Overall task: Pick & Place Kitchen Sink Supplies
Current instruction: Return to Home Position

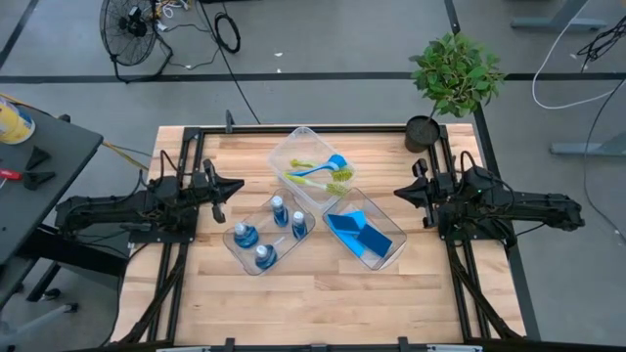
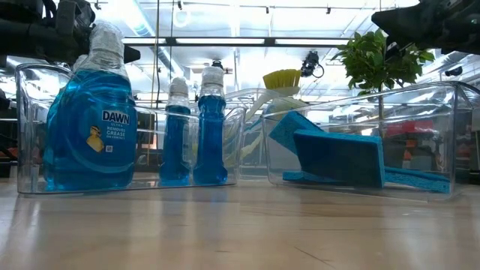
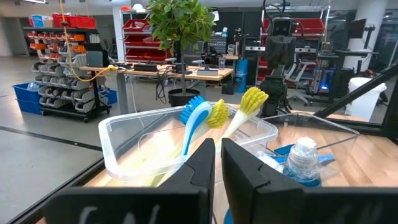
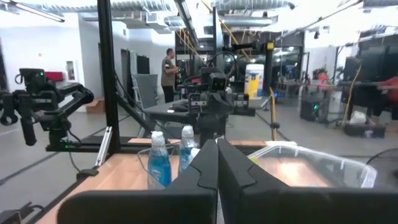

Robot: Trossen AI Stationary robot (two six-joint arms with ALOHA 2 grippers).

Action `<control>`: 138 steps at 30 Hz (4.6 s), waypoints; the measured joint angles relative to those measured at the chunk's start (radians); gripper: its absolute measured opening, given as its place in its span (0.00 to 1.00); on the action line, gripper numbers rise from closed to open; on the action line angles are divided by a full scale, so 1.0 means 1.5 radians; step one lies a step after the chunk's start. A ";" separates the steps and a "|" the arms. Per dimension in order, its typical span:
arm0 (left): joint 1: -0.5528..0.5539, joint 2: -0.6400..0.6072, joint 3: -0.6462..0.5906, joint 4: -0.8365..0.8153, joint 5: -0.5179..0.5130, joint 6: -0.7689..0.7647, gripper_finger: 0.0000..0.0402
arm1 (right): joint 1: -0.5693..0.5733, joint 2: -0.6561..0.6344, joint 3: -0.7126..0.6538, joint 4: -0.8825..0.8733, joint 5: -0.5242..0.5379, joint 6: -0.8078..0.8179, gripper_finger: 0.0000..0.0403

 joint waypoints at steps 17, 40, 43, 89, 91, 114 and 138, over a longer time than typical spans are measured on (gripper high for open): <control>0.000 0.000 0.000 0.000 0.000 0.000 0.08 | 0.050 -0.090 -0.085 0.035 0.059 0.003 0.00; 0.000 0.000 0.000 0.000 0.000 0.000 0.08 | 0.110 -0.162 -0.110 -0.136 0.126 -0.021 0.00; 0.000 0.000 0.000 0.000 0.000 0.000 0.08 | 0.110 -0.162 -0.110 -0.143 0.126 -0.022 0.00; 0.000 0.000 0.000 0.000 0.000 0.000 0.08 | 0.110 -0.162 -0.110 -0.157 0.146 -0.040 0.06; 0.000 0.000 0.000 -0.001 0.000 0.000 0.08 | 0.110 -0.162 -0.110 -0.157 0.146 -0.040 0.06; -0.004 -0.108 0.000 -0.021 0.040 -0.056 0.08 | 0.110 -0.162 -0.110 -0.157 0.146 -0.040 0.06; -0.006 -0.155 -0.085 0.056 0.100 -0.065 0.08 | 0.110 -0.162 -0.110 -0.157 0.146 -0.040 0.06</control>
